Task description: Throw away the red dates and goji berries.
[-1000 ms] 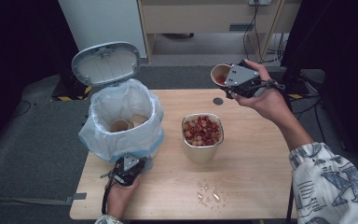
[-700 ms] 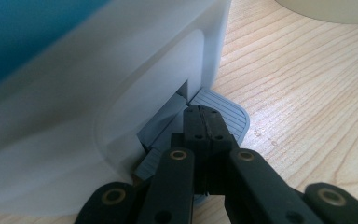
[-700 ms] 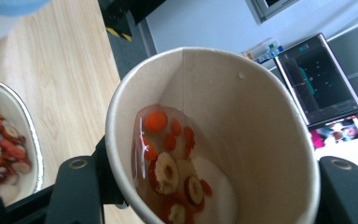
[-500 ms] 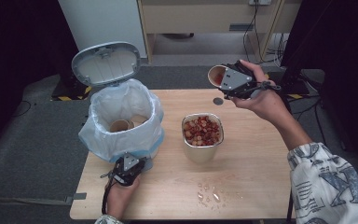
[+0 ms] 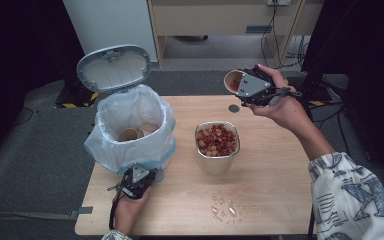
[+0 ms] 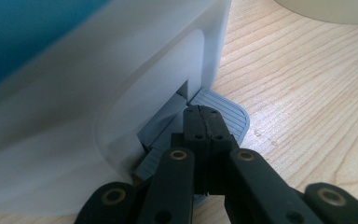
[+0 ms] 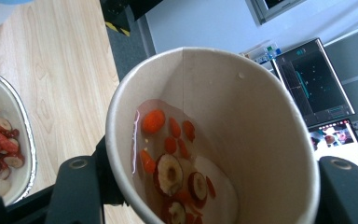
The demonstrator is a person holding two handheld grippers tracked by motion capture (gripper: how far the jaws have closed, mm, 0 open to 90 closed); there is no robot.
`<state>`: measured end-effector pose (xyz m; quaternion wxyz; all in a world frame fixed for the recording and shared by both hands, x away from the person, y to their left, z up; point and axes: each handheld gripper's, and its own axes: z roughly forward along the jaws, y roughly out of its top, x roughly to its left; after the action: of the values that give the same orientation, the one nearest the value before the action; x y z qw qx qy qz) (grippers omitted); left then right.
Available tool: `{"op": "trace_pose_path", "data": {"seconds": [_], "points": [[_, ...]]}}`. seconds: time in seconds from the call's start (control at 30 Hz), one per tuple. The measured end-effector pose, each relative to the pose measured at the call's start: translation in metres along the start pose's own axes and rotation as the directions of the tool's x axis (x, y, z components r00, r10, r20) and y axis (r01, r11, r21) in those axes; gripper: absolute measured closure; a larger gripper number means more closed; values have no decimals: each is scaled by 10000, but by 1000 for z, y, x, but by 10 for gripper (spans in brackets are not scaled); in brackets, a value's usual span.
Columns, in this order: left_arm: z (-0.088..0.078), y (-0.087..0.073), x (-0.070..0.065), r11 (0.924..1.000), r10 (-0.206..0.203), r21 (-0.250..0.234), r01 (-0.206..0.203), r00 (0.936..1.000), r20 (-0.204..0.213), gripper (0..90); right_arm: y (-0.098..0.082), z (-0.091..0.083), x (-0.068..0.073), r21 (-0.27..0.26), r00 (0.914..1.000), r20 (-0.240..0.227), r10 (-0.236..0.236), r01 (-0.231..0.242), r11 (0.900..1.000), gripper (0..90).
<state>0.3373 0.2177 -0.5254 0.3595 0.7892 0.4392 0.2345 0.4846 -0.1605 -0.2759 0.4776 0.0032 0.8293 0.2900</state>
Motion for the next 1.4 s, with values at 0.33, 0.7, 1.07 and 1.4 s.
{"op": "trace_pose_path", "data": {"seconds": [0.33, 0.7, 1.07, 1.4], "points": [[0, 0, 0, 10000, -5, 1, 5, 10000, 5, 893, 4, -1, 7, 165, 9972, 129, -734, 731, 9972, 372], [0, 0, 0, 10000, -10, -7, 10, 10000, -9, 892, 8, -6, 10, 282, 9913, 253, -1293, 1286, 9913, 373], [0, 0, 0, 10000, -19, 11, 19, 10000, 1, 892, 11, -9, 8, 351, 9866, 400, -1579, 1565, 9870, 373], [0, 0, 0, 10000, -24, 14, 24, 10000, 11, 892, 11, -3, 12, 524, 9789, 385, -2005, 1984, 9787, 373]]}}
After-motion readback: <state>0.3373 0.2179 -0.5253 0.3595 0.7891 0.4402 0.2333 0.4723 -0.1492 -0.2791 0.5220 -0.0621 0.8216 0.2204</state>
